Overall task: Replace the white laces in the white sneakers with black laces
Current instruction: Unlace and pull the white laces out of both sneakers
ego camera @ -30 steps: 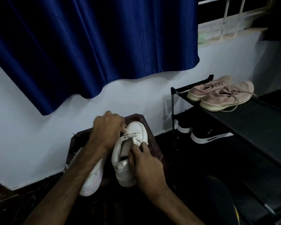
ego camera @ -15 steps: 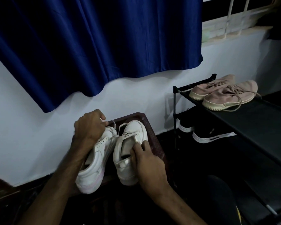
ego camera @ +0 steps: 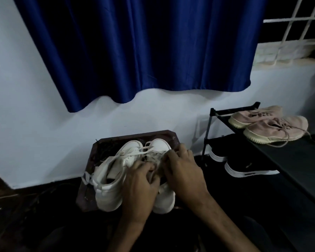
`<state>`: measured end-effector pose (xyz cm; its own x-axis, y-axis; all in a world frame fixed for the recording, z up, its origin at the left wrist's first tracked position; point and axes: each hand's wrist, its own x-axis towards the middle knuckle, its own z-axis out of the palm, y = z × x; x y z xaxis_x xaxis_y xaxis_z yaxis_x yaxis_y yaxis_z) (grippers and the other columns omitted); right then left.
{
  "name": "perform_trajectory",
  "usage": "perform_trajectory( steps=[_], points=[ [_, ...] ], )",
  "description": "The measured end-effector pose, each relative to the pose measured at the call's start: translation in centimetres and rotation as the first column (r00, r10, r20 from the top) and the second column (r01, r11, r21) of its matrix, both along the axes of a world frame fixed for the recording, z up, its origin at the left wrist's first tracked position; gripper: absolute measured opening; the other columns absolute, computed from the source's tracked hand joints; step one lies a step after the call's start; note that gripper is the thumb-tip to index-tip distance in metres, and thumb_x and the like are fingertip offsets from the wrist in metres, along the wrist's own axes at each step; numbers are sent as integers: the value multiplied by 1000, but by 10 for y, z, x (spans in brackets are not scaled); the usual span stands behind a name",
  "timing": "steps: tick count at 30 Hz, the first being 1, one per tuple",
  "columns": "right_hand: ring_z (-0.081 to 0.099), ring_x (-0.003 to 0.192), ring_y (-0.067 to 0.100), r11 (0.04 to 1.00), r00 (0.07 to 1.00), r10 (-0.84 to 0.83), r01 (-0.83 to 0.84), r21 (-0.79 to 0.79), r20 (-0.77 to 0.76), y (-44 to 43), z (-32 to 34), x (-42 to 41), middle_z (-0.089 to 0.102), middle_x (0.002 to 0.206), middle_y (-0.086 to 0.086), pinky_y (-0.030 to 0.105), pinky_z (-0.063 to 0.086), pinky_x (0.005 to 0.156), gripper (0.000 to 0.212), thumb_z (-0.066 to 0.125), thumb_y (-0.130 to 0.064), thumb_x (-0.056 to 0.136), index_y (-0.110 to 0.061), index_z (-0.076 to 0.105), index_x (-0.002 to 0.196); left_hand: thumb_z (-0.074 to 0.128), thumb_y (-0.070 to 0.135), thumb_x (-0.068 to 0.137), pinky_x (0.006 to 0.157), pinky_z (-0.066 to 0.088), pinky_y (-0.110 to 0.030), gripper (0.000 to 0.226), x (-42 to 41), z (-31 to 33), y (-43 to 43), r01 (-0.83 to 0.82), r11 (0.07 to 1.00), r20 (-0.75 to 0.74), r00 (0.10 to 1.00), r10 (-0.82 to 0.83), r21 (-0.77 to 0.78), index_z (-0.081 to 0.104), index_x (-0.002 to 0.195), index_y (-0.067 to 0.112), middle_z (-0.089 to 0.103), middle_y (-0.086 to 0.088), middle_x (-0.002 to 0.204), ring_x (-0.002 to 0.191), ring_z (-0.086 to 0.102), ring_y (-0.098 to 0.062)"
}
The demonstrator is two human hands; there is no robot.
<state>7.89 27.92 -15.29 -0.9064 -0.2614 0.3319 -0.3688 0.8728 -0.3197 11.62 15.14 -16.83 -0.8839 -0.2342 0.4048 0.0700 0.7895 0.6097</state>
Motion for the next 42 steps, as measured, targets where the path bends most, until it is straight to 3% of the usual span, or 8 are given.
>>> perform_trajectory(
  steps=[8,17,23,26,30,35,38,42],
  points=[
    [50,103,23,992,997,73,-74,103,14,-12,8,-34,48,110,1,38,50,75,15,55,-20,91,-23,63,103,71,21,71,52,24,-18,23,3,-4,2,-33,990,36,999,28,134,51,61,28,40,6,66,59,42,-11],
    [54,93,22,983,982,181,-181,6,54,-12,1,-46,48,97,-2,43,51,73,18,61,-13,82,-22,72,93,64,24,73,55,30,-16,17,2,-19,2,-13,932,-52,998,34,362,49,69,31,32,9,58,54,40,-8],
    [49,95,21,962,966,249,-254,100,67,-2,2,-50,46,100,-5,45,51,74,5,69,-25,82,-25,73,85,69,15,75,53,40,-24,33,4,-23,9,-55,872,-36,996,83,486,43,67,33,42,10,58,54,44,-8],
    [44,104,12,930,916,316,-351,110,246,11,30,-52,47,106,-10,36,44,91,7,77,-33,79,-32,75,85,68,17,73,55,42,-28,30,6,-24,15,-133,882,-50,984,173,452,44,72,34,47,8,66,59,45,-8],
    [50,105,1,917,844,344,-397,47,412,15,61,-60,53,107,-18,30,44,91,23,79,-39,76,-56,65,69,69,12,72,55,36,-19,24,8,-25,20,-183,884,-90,966,244,430,55,81,29,48,11,73,62,45,-6],
    [49,117,9,920,912,201,-301,251,358,-11,50,-56,55,122,-16,37,43,97,21,72,-40,82,-34,73,103,62,20,73,61,37,-19,12,-3,-21,20,-187,854,-106,957,270,486,55,81,23,58,12,78,68,52,-6],
    [47,121,12,923,951,166,-243,299,261,-21,32,-55,55,123,-17,43,41,96,19,68,-32,85,-32,73,103,59,27,72,57,30,-8,11,-3,-20,20,-161,852,-111,963,247,499,52,79,25,55,14,75,64,47,-2],
    [53,114,7,953,944,241,-275,130,225,-6,32,-60,61,120,-19,43,47,93,8,71,-32,84,-34,77,90,68,13,72,58,32,-14,23,-6,-21,22,-190,867,-105,958,265,460,50,81,25,55,13,77,66,49,-6]
  ],
)
